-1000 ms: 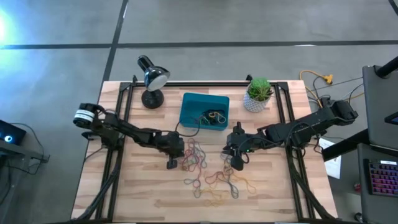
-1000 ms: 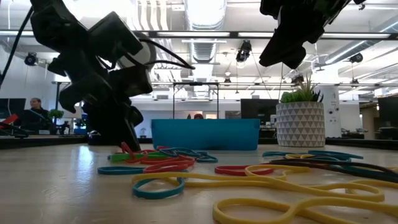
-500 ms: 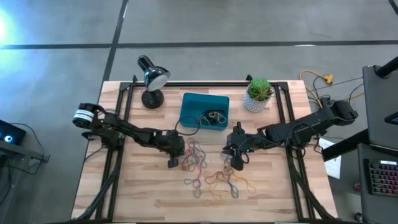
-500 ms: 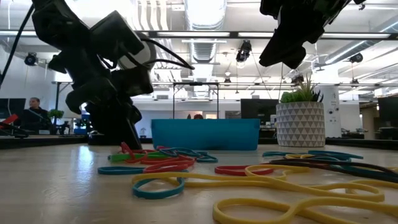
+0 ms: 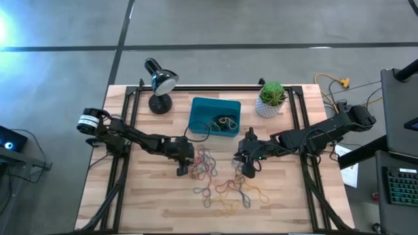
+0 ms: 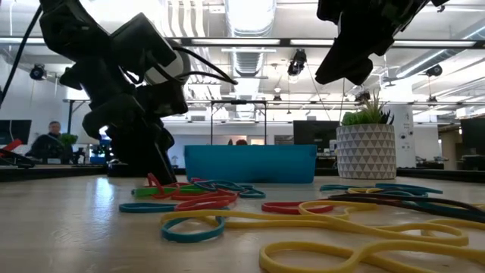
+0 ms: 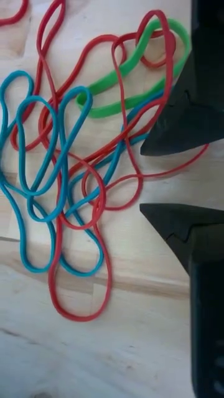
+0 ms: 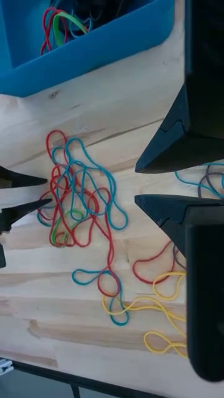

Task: Pick and place rubber bands into bin
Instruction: Put the red rubber band into the blue bin

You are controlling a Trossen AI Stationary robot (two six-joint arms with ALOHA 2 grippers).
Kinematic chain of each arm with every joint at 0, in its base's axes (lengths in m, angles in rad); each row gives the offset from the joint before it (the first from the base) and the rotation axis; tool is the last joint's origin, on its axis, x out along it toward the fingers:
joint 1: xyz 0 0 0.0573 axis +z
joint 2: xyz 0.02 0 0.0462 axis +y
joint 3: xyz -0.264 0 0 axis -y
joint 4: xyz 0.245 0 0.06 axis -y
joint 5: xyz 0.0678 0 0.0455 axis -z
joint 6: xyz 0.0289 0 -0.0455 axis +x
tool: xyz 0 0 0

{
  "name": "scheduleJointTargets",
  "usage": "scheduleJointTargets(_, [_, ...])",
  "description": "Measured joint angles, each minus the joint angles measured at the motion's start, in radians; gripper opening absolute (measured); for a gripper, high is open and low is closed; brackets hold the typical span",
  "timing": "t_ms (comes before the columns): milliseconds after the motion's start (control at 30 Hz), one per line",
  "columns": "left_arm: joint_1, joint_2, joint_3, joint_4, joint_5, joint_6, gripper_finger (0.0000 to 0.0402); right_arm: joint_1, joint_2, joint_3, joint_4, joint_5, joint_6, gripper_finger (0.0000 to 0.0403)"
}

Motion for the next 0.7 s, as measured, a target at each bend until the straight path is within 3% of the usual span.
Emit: scheduleJointTargets(700, [-0.001, 0.09, 0.007, 0.057, -0.022, 0.018, 0.0108, 0.0, 0.0, -0.004, 0.0, 0.001, 0.003, 0.0056])
